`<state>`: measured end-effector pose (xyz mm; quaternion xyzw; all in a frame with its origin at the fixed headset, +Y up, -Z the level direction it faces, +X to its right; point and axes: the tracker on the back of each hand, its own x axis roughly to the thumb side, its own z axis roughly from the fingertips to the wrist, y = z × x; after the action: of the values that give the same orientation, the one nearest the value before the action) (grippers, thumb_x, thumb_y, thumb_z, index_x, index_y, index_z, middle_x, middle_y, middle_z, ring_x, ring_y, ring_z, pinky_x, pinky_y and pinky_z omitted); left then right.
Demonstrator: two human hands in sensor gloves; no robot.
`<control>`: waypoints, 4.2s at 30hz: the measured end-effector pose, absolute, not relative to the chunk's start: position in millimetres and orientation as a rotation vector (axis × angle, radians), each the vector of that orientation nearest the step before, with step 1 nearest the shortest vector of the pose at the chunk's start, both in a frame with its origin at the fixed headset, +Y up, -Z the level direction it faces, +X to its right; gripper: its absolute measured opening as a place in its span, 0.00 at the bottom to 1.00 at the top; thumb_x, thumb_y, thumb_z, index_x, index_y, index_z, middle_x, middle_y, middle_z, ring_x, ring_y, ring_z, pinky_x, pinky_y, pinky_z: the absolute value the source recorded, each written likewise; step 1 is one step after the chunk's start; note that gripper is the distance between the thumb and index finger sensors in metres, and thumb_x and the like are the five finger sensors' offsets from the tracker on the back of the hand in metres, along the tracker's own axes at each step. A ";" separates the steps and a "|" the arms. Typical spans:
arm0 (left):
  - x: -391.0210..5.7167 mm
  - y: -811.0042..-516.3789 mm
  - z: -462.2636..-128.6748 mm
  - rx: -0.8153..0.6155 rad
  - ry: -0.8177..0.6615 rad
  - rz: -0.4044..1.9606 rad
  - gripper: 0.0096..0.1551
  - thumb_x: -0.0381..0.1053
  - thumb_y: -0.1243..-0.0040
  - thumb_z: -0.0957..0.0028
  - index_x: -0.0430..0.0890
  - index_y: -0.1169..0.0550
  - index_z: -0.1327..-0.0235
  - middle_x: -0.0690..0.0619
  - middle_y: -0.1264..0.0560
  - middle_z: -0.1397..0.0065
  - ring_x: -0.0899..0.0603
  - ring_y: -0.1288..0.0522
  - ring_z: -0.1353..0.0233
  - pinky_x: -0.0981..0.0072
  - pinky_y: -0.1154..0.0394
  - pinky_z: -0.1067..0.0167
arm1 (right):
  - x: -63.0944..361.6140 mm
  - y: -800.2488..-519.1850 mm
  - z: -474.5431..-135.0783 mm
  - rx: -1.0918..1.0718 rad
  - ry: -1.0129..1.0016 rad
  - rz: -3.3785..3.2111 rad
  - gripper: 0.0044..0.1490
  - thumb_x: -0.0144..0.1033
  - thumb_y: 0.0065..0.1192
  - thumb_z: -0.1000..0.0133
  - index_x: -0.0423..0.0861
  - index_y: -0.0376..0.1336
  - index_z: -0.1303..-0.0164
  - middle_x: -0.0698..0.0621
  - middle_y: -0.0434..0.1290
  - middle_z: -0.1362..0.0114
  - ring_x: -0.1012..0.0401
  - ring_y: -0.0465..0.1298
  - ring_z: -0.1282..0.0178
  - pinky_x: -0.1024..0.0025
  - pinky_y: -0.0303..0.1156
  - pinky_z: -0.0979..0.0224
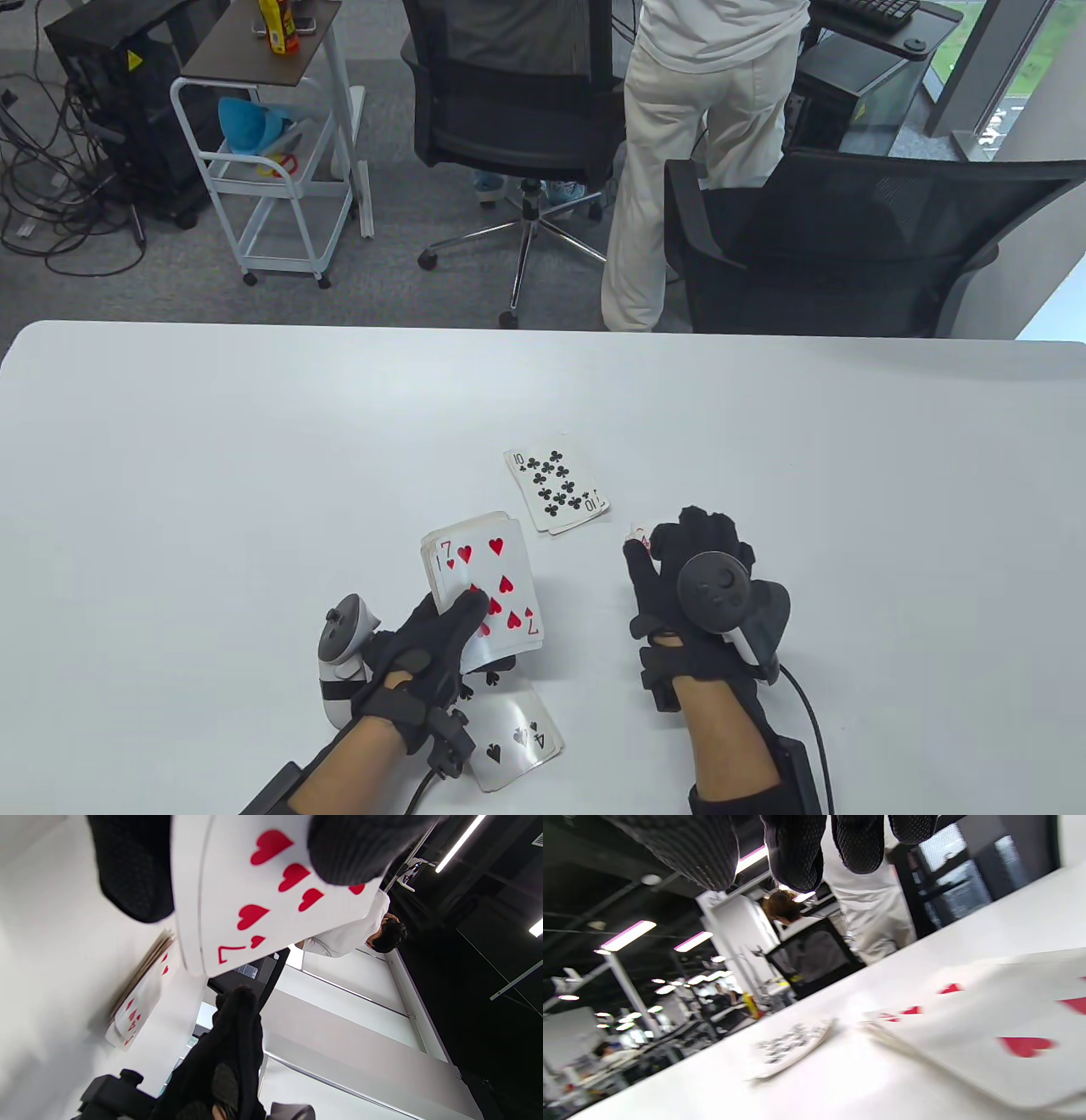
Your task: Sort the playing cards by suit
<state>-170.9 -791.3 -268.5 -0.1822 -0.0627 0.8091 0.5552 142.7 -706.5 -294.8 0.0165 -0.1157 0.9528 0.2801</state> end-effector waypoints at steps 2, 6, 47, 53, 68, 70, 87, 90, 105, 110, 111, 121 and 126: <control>-173.2 -791.1 -269.4 -0.422 -0.144 1.913 0.34 0.61 0.37 0.39 0.52 0.34 0.24 0.52 0.27 0.25 0.39 0.20 0.31 0.54 0.15 0.44 | 132.0 -701.0 -289.6 0.115 -0.362 2.513 0.33 0.53 0.61 0.37 0.39 0.65 0.34 0.33 0.55 0.18 0.32 0.48 0.18 0.25 0.41 0.27; -174.3 -791.1 -269.7 -0.417 -0.140 1.914 0.34 0.61 0.37 0.39 0.52 0.34 0.24 0.51 0.27 0.25 0.39 0.20 0.31 0.54 0.15 0.44 | 118.6 -693.5 -280.8 0.194 -0.420 2.445 0.33 0.53 0.61 0.37 0.39 0.66 0.36 0.34 0.57 0.18 0.33 0.49 0.18 0.24 0.41 0.27; -172.0 -785.3 -268.5 -0.318 -0.192 1.876 0.34 0.62 0.36 0.40 0.52 0.33 0.25 0.51 0.26 0.26 0.39 0.20 0.31 0.54 0.14 0.45 | 69.1 -706.4 -268.3 0.388 -0.433 2.299 0.26 0.45 0.66 0.40 0.39 0.71 0.41 0.38 0.69 0.26 0.37 0.64 0.23 0.27 0.50 0.26; -177.8 -786.0 -271.0 -0.311 -0.175 1.891 0.34 0.62 0.36 0.40 0.52 0.33 0.25 0.51 0.26 0.26 0.39 0.20 0.32 0.54 0.14 0.45 | 91.8 -702.6 -276.5 0.284 -0.460 2.295 0.24 0.42 0.67 0.40 0.40 0.70 0.40 0.38 0.68 0.25 0.36 0.63 0.22 0.27 0.50 0.26; -175.4 -787.4 -271.6 -0.307 -0.172 1.893 0.34 0.62 0.37 0.39 0.51 0.33 0.25 0.50 0.26 0.26 0.39 0.19 0.32 0.54 0.14 0.45 | 212.7 -704.3 -295.8 -0.280 -0.470 2.382 0.23 0.41 0.66 0.38 0.43 0.71 0.37 0.35 0.64 0.22 0.34 0.58 0.21 0.26 0.47 0.26; -174.4 -788.0 -271.1 -0.313 -0.170 1.892 0.34 0.62 0.36 0.39 0.51 0.33 0.25 0.50 0.26 0.26 0.39 0.19 0.32 0.54 0.14 0.46 | 218.1 -709.4 -298.7 -0.337 -0.396 2.414 0.23 0.39 0.68 0.38 0.43 0.71 0.37 0.34 0.63 0.21 0.33 0.56 0.20 0.25 0.46 0.26; -178.6 -786.1 -272.7 -0.298 -0.156 1.890 0.34 0.61 0.36 0.39 0.51 0.33 0.25 0.50 0.26 0.26 0.39 0.19 0.32 0.54 0.14 0.45 | 198.7 -746.2 -323.9 -0.509 0.061 2.789 0.37 0.45 0.73 0.39 0.37 0.61 0.28 0.31 0.47 0.16 0.33 0.41 0.17 0.25 0.38 0.27; -177.1 -785.7 -272.3 -0.305 -0.161 1.886 0.34 0.61 0.37 0.39 0.51 0.34 0.25 0.50 0.26 0.26 0.39 0.19 0.32 0.54 0.14 0.46 | 190.0 -736.6 -318.2 -0.406 -0.035 2.747 0.35 0.46 0.69 0.38 0.37 0.62 0.29 0.31 0.49 0.16 0.33 0.42 0.18 0.26 0.42 0.26; -180.8 -783.5 -271.6 -0.296 -0.159 1.891 0.34 0.61 0.37 0.39 0.50 0.34 0.25 0.50 0.26 0.26 0.39 0.19 0.32 0.54 0.14 0.46 | 129.4 -706.4 -291.7 0.052 -0.260 2.557 0.37 0.55 0.60 0.37 0.38 0.64 0.29 0.32 0.54 0.17 0.32 0.47 0.18 0.26 0.44 0.26; -178.9 -783.4 -272.0 -0.312 -0.166 1.887 0.34 0.60 0.37 0.39 0.50 0.34 0.25 0.50 0.26 0.26 0.39 0.20 0.32 0.54 0.14 0.45 | 106.7 -701.2 -283.4 0.265 -0.303 2.446 0.37 0.56 0.60 0.38 0.39 0.65 0.31 0.33 0.56 0.18 0.33 0.49 0.18 0.26 0.45 0.26; -178.2 -783.4 -272.0 -0.315 -0.168 1.884 0.34 0.60 0.36 0.39 0.51 0.34 0.25 0.50 0.26 0.26 0.39 0.19 0.32 0.54 0.14 0.45 | 99.2 -701.5 -282.2 0.339 -0.272 2.400 0.37 0.56 0.60 0.37 0.39 0.65 0.31 0.33 0.56 0.18 0.33 0.49 0.18 0.26 0.45 0.26; -177.8 -782.8 -272.2 -0.331 -0.171 1.868 0.34 0.57 0.33 0.40 0.51 0.34 0.24 0.50 0.26 0.26 0.39 0.19 0.32 0.54 0.14 0.45 | 59.2 -710.2 -270.1 0.523 -0.161 2.365 0.41 0.60 0.65 0.40 0.38 0.62 0.32 0.34 0.56 0.18 0.33 0.50 0.18 0.26 0.45 0.26; -176.1 -783.1 -271.7 -0.344 -0.175 1.879 0.34 0.57 0.32 0.40 0.52 0.34 0.25 0.51 0.26 0.26 0.40 0.19 0.32 0.55 0.13 0.45 | 53.4 -710.4 -265.9 0.513 -0.252 2.399 0.40 0.59 0.71 0.43 0.39 0.62 0.36 0.35 0.58 0.19 0.33 0.53 0.19 0.26 0.47 0.26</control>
<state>-176.1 -783.1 -271.7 -0.1467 -0.0748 0.8020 0.5742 53.4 -710.4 -265.9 0.1963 -0.0964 0.9179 0.3311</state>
